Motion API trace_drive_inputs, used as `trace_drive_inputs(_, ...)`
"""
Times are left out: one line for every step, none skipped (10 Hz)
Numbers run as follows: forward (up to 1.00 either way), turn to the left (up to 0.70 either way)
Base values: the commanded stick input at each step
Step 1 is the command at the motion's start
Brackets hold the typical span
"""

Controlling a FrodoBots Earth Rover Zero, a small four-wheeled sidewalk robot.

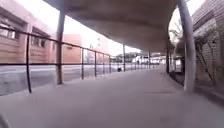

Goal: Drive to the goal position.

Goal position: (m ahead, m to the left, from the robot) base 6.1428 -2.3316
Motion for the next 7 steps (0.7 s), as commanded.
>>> trace_drive_inputs(0.70,0.00)
trace_drive_inputs(0.70,0.00)
trace_drive_inputs(0.70,0.00)
trace_drive_inputs(0.70,0.00)
trace_drive_inputs(0.70,0.00)
trace_drive_inputs(0.70,0.00)
trace_drive_inputs(0.70,0.00)
